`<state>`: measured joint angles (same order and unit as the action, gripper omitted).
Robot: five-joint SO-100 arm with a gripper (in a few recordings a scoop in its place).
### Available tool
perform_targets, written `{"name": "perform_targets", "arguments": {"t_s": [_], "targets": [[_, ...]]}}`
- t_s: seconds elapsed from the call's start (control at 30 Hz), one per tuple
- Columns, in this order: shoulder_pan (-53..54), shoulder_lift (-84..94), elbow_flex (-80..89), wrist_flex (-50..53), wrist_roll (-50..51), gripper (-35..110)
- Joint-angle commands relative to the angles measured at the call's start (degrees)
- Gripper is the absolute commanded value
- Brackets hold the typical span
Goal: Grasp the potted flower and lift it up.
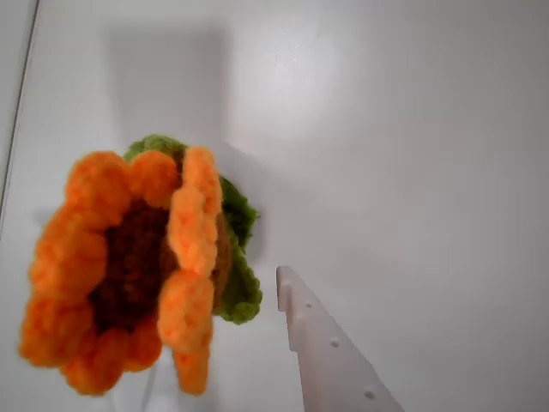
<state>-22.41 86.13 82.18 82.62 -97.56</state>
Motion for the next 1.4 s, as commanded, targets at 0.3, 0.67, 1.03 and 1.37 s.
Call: {"name": "perform_targets", "arguments": {"t_s": [0.3,0.67,1.03,1.37], "targets": [[-0.1,0.1,0.5,-0.8,-0.6,49],[-0.4,-0.7,0.5,-1.2,-0.8,42],[-1.2,-1.8,0.5,-2.4,-0.6,42],[-2.2,-2.5,0.5,-2.8,0.1,0]]}}
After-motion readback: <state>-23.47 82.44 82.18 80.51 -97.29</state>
